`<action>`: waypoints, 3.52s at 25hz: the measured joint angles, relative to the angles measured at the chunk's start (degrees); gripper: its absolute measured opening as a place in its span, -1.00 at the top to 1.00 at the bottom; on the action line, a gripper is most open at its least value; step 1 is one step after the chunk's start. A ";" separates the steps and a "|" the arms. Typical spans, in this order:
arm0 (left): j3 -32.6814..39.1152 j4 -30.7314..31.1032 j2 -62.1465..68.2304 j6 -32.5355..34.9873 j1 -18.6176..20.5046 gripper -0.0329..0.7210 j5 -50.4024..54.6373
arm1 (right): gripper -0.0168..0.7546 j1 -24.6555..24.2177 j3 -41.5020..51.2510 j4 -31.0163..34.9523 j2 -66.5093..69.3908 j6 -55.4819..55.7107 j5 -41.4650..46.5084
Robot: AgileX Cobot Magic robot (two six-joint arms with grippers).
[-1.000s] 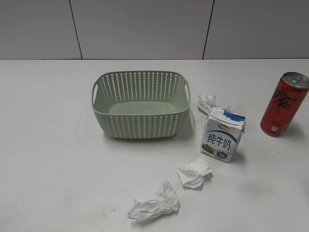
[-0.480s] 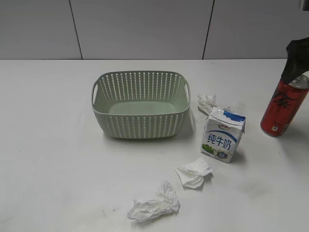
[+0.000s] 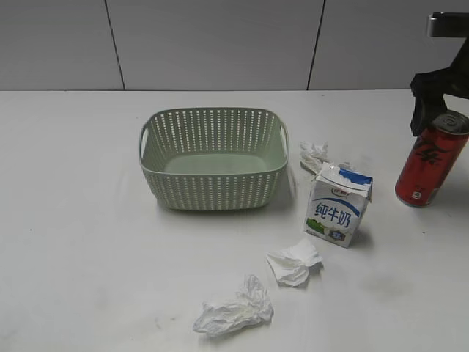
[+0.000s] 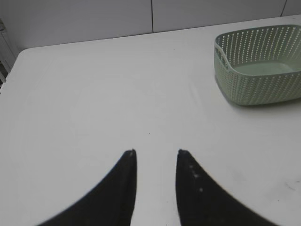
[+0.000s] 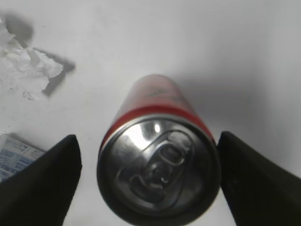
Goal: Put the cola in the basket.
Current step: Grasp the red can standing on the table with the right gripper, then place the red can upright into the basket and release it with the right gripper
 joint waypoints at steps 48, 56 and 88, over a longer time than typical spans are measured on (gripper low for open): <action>0.00 0.00 0.00 0.00 0.00 0.30 0.00 | -0.39 24.44 -29.29 -4.48 3.30 0.62 12.24; 0.00 0.00 0.00 0.00 0.00 0.30 0.00 | -0.39 31.43 -29.35 -1.98 10.77 0.56 8.16; 0.00 0.00 0.00 0.00 0.00 0.30 0.00 | -0.74 32.39 -38.89 2.54 22.71 -2.41 9.10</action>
